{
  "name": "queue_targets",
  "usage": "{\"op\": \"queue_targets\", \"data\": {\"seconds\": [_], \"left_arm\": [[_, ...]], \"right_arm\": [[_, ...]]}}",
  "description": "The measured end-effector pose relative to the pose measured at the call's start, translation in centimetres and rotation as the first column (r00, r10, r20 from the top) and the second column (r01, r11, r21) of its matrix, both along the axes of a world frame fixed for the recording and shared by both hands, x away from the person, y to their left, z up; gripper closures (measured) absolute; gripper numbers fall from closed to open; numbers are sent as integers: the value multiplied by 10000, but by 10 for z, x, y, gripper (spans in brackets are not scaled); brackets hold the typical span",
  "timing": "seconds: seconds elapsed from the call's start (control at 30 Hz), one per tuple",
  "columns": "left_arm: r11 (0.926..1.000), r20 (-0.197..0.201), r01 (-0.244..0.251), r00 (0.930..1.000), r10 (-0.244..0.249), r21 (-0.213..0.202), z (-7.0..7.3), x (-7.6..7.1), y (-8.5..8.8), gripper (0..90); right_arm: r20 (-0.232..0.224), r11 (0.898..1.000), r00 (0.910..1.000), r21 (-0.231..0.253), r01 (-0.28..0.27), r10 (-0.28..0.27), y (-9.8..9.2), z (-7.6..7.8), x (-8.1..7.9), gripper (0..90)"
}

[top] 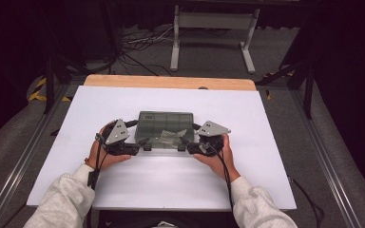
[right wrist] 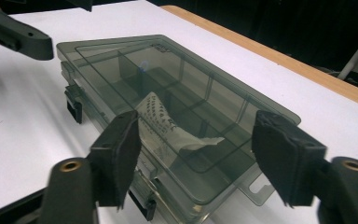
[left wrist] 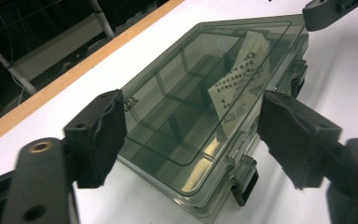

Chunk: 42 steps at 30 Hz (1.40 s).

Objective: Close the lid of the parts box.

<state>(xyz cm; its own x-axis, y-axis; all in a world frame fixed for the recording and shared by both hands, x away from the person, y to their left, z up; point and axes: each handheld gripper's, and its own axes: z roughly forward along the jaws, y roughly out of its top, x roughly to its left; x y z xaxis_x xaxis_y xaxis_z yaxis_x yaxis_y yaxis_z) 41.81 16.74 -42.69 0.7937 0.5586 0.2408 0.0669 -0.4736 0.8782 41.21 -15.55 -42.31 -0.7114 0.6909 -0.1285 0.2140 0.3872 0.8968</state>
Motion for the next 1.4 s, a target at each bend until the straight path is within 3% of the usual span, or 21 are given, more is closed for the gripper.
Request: {"op": "queue_targets", "data": {"seconds": [0.23, 0.5, 0.77, 0.9, 1.07, 1.4], "left_arm": [[9997, -51, -207, 9998, 206, -118, -1, 1, -1, 112], [9992, -177, -337, 9993, 334, -201, -5, 5, 0, 32], [9990, -211, -302, 9993, 295, -339, -4, 6, 2, 25], [9985, -30, -277, 9996, 276, -475, -2, 3, 3, 23], [9986, -157, -237, 9996, 229, -474, -3, 4, 4, 17], [9982, 205, -411, 9989, 420, -442, 2, 1, 4, 18]], "right_arm": [[126, 9983, 9988, -319, 487, -483, 2, -2, 1, 162], [194, 9967, 9968, -241, 779, -774, 1, -4, 5, 64], [161, 9969, 9971, -254, 748, -744, 1, -4, 6, 43], [442, 9963, 9956, -187, 835, -826, 0, -1, 4, 48], [570, 9958, 9947, -268, 872, -855, 1, -1, 4, 50], [874, 9945, 9918, -396, 968, -931, 1, 2, 3, 53]]}}
